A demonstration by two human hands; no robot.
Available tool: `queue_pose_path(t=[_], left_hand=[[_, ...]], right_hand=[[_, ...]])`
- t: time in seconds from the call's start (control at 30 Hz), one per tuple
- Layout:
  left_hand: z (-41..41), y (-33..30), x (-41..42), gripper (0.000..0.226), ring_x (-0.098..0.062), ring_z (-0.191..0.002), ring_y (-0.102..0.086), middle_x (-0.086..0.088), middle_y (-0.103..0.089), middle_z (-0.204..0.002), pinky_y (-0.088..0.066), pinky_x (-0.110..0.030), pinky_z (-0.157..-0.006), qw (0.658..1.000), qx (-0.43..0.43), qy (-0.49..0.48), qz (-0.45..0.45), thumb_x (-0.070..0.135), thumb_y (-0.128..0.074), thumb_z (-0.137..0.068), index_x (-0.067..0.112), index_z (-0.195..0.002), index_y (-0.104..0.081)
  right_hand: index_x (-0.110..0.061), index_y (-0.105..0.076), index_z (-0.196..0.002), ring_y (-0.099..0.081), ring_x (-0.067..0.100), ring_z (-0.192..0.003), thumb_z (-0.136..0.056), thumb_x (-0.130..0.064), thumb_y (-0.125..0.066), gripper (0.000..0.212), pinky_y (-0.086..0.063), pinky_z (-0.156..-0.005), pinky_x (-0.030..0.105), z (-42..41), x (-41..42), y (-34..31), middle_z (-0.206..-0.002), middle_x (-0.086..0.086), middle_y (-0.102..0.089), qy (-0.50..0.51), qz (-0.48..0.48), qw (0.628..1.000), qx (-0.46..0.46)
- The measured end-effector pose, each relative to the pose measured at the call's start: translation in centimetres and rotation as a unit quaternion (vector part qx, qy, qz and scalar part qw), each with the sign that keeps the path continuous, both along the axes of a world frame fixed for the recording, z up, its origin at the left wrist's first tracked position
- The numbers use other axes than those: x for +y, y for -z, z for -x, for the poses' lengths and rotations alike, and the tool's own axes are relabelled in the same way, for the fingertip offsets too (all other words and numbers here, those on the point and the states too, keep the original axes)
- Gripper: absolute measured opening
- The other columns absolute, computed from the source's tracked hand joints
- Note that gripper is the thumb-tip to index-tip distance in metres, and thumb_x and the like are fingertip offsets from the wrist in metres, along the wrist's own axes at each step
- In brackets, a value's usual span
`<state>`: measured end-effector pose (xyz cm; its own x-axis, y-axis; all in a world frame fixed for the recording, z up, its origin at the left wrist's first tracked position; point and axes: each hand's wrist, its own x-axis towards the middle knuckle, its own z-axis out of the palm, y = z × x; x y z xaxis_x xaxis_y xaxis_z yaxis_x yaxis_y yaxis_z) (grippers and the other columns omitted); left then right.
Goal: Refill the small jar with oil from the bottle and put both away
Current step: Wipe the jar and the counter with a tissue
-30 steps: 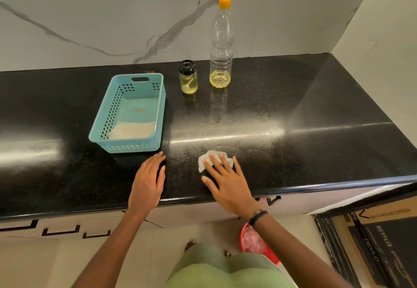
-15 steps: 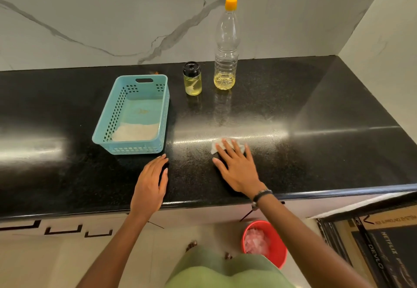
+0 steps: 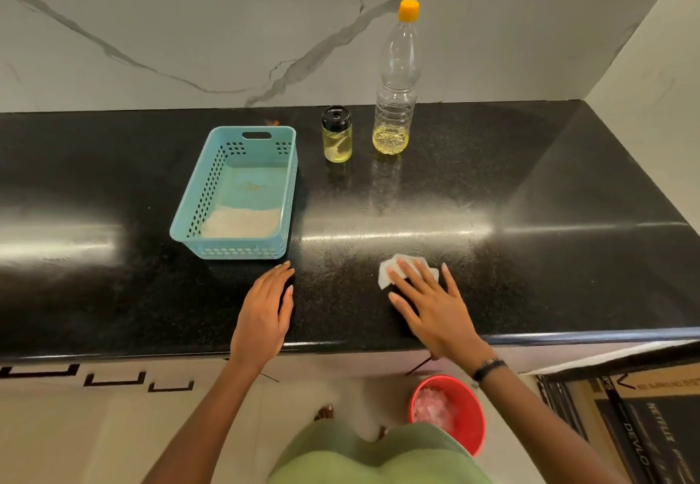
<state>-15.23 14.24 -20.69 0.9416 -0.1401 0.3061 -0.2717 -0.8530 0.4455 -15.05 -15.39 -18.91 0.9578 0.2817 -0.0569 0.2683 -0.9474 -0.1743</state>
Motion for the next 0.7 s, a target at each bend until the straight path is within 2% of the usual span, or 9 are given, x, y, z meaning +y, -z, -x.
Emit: queue_pose_path(t=[0.07,0.17,0.33,0.47,0.57,0.7], left_hand=[[0.0,0.0,-0.1,0.039,-0.017,-0.127,-0.049,-0.006,-0.056,-0.135,-0.038,-0.033,-0.109,1.0,0.002,0.0,0.001,0.026,-0.038,-0.099,0.007,-0.128,-0.056],[0.0,0.0,-0.1,0.039,-0.017,-0.128,-0.049,-0.006,-0.055,-0.136,-0.039,-0.034,-0.109,1.0,0.002,-0.002,-0.001,0.026,-0.038,-0.099,0.007,-0.129,-0.056],[-0.1,0.0,-0.1,0.039,-0.019,-0.127,-0.05,-0.007,-0.056,-0.135,-0.04,-0.036,-0.108,1.0,-0.004,-0.001,-0.006,0.023,-0.039,-0.099,0.005,-0.128,-0.056],[-0.1,-0.2,0.0,0.037,-0.018,-0.126,-0.051,-0.007,-0.056,-0.134,-0.036,-0.029,-0.11,1.0,-0.011,-0.009,0.003,0.022,-0.04,-0.098,0.005,-0.127,-0.057],[0.2,-0.7,0.3,0.036,-0.018,-0.126,-0.051,-0.007,-0.057,-0.133,-0.034,-0.027,-0.11,0.999,-0.023,-0.028,0.021,0.02,-0.044,-0.098,0.005,-0.127,-0.058],[1.0,-1.0,1.8,0.036,-0.018,-0.125,-0.051,-0.008,-0.058,-0.132,-0.037,-0.03,-0.109,0.997,-0.045,-0.049,0.033,0.019,-0.043,-0.097,0.004,-0.127,-0.057]], right_hand=[[-0.035,-0.016,-0.149,-0.002,0.017,-0.147,-0.092,-0.061,0.004,0.066,0.01,-0.117,0.044,-2.1,1.6,0.1,-0.158,-0.01,-0.01,0.008,0.004,1.0,0.01],[-0.032,-0.024,-0.149,-0.004,0.02,-0.147,-0.089,-0.063,0.008,0.075,0.01,-0.116,0.045,-3.4,5.9,-0.2,-0.158,-0.006,-0.016,-0.011,-0.023,1.0,0.007],[-0.03,-0.031,-0.146,-0.013,0.019,-0.146,-0.099,-0.053,-0.016,0.055,0.0,-0.116,0.047,0.7,9.5,0.5,-0.155,-0.005,-0.025,-0.094,-0.042,0.995,-0.011],[-0.034,-0.033,-0.146,-0.024,0.015,-0.143,-0.1,-0.052,-0.024,0.05,-0.014,-0.114,0.047,4.5,5.1,1.1,-0.153,-0.009,-0.03,-0.133,-0.028,0.99,-0.039],[-0.033,-0.039,-0.143,-0.031,0.015,-0.141,-0.1,-0.052,-0.023,0.049,-0.017,-0.114,0.047,3.4,2.3,0.7,-0.151,-0.009,-0.035,-0.101,-0.016,0.994,-0.046],[-0.032,-0.028,-0.146,-0.016,0.017,-0.145,-0.099,-0.055,-0.011,0.055,-0.003,-0.116,0.047,-0.9,4.5,0.3,-0.155,-0.008,-0.025,-0.032,0.003,0.999,-0.002]])
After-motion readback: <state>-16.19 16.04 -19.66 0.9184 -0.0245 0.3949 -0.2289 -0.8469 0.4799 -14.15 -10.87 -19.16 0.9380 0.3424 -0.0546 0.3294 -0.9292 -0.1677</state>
